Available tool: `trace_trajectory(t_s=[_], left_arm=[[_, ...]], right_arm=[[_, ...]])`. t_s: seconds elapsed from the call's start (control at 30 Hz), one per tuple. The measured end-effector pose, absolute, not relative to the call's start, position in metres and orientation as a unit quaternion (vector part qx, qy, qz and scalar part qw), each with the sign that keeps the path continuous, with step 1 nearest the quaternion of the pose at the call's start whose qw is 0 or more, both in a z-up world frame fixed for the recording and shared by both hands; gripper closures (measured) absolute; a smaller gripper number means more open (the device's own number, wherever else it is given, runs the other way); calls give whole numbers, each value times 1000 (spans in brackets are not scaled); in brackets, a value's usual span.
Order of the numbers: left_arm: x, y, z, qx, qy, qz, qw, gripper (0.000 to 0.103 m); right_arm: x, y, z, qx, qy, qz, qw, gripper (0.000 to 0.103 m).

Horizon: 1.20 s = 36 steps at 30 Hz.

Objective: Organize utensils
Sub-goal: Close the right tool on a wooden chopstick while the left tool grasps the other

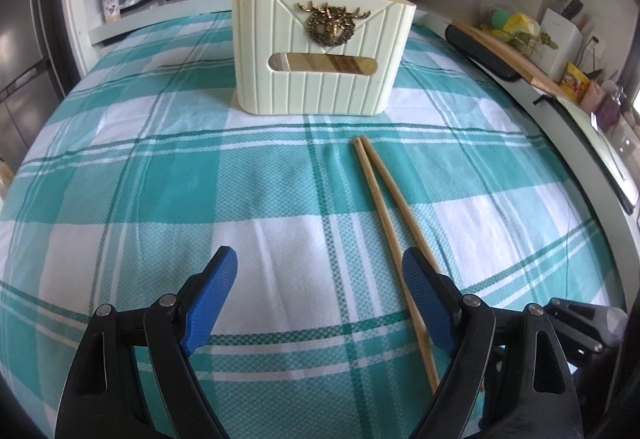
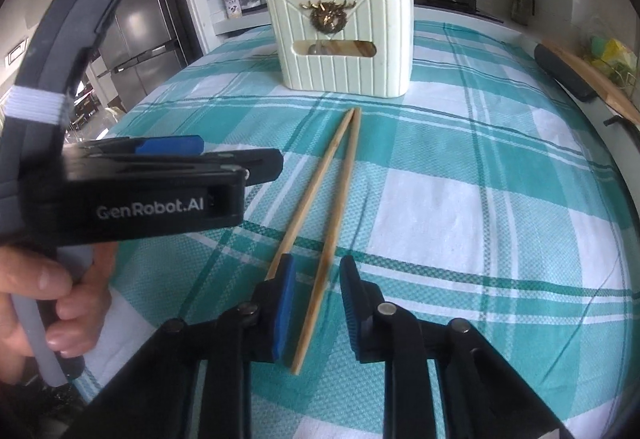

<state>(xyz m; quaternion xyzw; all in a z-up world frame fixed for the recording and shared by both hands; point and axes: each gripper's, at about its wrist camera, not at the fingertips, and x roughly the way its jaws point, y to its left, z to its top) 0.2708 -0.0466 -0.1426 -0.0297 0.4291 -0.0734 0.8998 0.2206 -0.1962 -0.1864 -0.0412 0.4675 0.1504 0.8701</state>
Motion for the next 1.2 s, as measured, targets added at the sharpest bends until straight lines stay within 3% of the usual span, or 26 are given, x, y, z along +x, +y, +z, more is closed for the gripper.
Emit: trace_trajectory(t_s=[0.03, 0.13, 0.6, 0.8, 1.2], left_arm=[[269, -46, -143, -30, 429, -72, 900, 18], [265, -49, -144, -26, 430, -74, 900, 17], [270, -85, -168, 53, 432, -52, 899, 18], [264, -80, -168, 54, 433, -49, 899, 18], [254, -61, -168, 45, 449, -60, 890, 18]], right_arm=[[223, -193, -191, -49, 470, 148, 869, 92], [225, -195, -192, -52, 467, 121, 874, 96], [188, -249, -183, -27, 475, 4, 879, 95], [186, -254, -182, -6, 470, 9, 883, 74], [196, -258, -177, -1, 483, 31, 875, 74]])
